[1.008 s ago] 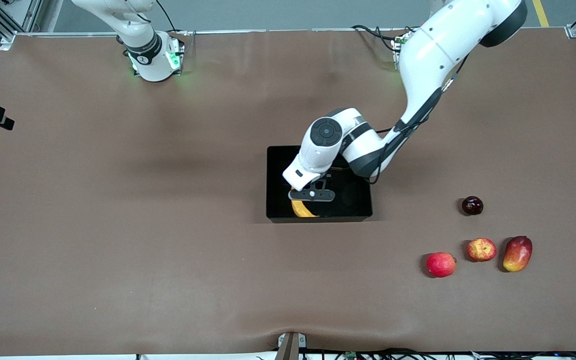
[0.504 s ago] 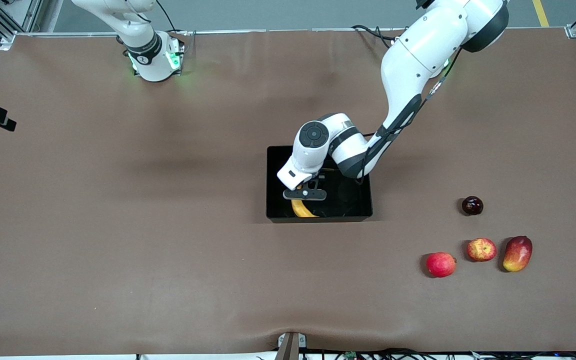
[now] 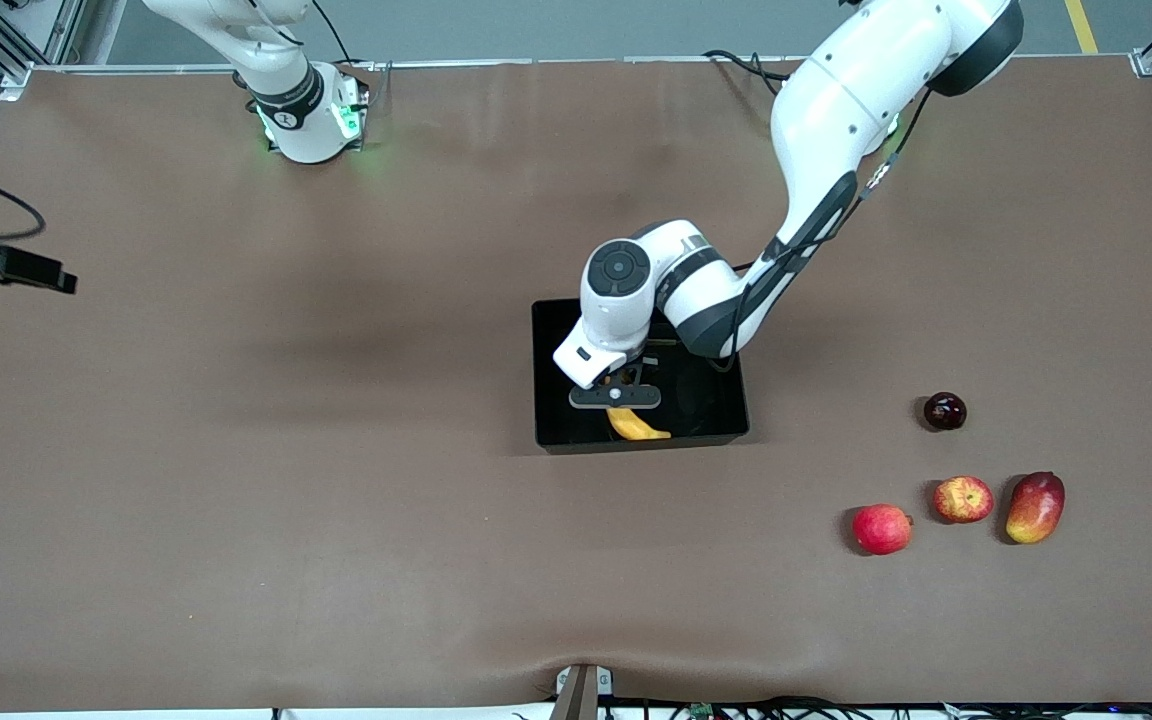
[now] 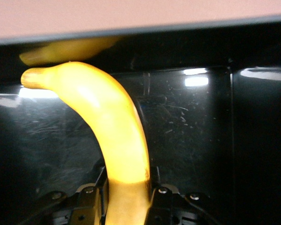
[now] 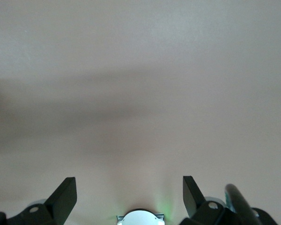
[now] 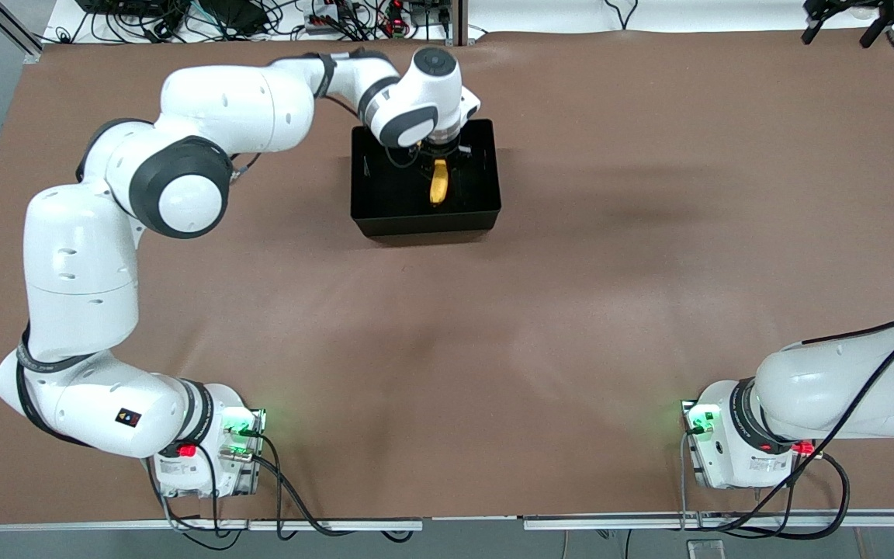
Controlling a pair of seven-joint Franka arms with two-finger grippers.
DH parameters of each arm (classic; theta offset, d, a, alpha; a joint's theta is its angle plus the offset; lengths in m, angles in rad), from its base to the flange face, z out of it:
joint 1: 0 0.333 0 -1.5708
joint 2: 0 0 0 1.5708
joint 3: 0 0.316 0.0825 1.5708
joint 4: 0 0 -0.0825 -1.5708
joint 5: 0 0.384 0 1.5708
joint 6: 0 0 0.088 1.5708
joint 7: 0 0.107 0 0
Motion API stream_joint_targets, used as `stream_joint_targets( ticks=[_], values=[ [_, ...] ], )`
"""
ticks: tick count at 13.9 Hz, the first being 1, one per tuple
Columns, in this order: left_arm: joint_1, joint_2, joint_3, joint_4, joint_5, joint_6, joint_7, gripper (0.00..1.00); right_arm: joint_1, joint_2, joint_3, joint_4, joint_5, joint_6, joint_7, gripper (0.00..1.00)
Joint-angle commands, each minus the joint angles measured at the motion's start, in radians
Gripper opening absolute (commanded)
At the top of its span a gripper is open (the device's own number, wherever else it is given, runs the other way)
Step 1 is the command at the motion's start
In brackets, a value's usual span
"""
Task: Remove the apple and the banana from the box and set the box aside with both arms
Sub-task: 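Close the left gripper around the banana stem end, then lift the banana with the left gripper while the right gripper reaches the tray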
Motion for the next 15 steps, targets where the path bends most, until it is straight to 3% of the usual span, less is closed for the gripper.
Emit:
stream_joint_targets(
  ticks=[1,4,6,10,15],
  values=[
    [0.018,-0.053,-0.029,0.013,0.008,-0.070,0.001,0.00,0.044,0.007,0.002,0.011,0.016,-0.023,0.008,1.00],
    [0.020,-0.108,-0.030,0.014,0.002,-0.106,0.001,0.00,0.139,0.036,0.002,0.003,0.066,0.022,0.049,1.00],
    [0.064,-0.160,-0.035,0.011,-0.010,-0.158,0.033,0.00,0.194,0.042,0.002,-0.037,0.154,0.078,0.208,1.00],
    [0.231,-0.263,-0.052,0.003,-0.157,-0.251,0.358,0.00,0.447,0.060,0.001,-0.077,0.183,0.172,0.466,1.00],
    [0.415,-0.272,-0.052,-0.004,-0.165,-0.311,0.642,0.00,0.707,0.206,0.002,-0.094,0.183,0.460,0.709,1.00]
  ],
)
